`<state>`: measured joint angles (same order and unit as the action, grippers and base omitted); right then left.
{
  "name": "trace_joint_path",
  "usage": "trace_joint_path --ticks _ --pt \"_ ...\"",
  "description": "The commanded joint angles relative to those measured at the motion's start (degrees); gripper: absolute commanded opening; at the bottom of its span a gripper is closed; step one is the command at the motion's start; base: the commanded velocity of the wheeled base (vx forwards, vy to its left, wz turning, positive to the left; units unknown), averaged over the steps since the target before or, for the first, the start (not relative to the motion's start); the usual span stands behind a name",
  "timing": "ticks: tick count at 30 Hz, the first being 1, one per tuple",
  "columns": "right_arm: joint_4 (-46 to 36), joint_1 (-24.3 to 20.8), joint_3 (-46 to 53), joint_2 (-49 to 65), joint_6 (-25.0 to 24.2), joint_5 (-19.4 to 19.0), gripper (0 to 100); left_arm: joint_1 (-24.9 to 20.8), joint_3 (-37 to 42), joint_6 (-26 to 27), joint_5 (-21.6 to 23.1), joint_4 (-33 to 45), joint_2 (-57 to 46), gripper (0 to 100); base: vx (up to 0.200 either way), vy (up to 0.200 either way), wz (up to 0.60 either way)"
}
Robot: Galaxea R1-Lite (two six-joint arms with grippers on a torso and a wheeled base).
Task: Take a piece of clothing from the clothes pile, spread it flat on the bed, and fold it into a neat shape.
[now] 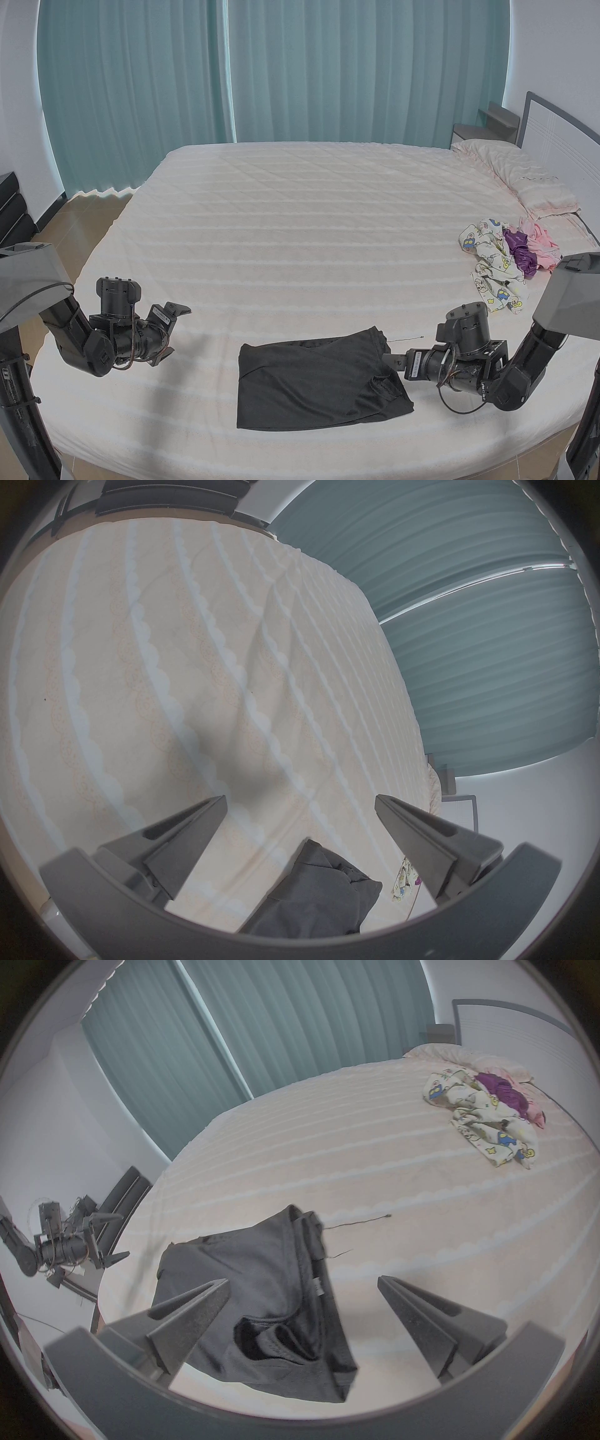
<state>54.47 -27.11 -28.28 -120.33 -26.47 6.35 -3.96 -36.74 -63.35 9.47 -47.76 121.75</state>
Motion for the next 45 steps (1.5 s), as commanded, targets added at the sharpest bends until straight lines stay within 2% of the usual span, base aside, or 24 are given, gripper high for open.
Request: trace_joint_path --ticks 1,5,8,12,14,15,27,33,39,45 --pt "-0.3 -4.5 -2.7 -4.3 -0.3 0.7 100 0.0 -0.1 0.0 0.0 0.0 0.5 100 0.0 0.0 0.0" --pt "-1.1 -7.3 -4.9 -8.6 0.7 3.3 100 0.0 -0.1 0.0 0.0 0.0 0.6 100 0.0 0.0 0.0" --pt "-2.0 -7.7 -5.2 -9.8 2.4 3.8 100 0.0 -0.2 0.0 0.0 0.0 0.6 100 0.0 0.0 0.0" --pt "-4.9 -6.2 -3.3 -8.5 5.4 5.3 100 0.0 -0.2 0.0 0.0 0.0 0.6 100 0.0 0.0 0.0" --pt "-4.9 -6.2 -3.3 -8.5 5.4 5.3 100 0.0 -0.2 0.0 0.0 0.0 0.6 100 0.0 0.0 0.0" --pt "-6.0 -4.4 -1.8 -8.2 7.0 6.0 100 0.0 -0.2 0.1 0.0 0.0 0.6 100 0.0 0.0 0.0" --pt "0.6 -1.3 5.2 -6.6 6.5 6.1 100 0.0 -0.1 0.1 0.0 0.0 0.7 100 0.0 0.0 0.0" --pt "3.5 1.5 8.2 -6.8 6.3 5.7 100 0.0 -0.2 0.1 0.0 0.0 0.7 100 0.0 0.0 0.0" --pt "8.6 2.0 10.6 -6.4 5.5 5.2 100 0.0 -0.2 0.1 0.0 0.0 0.9 100 0.0 0.0 0.0" --pt "17.3 2.3 9.8 -5.5 2.1 0.1 100 0.0 -0.2 0.2 0.0 0.0 0.9 100 0.0 0.0 0.0"
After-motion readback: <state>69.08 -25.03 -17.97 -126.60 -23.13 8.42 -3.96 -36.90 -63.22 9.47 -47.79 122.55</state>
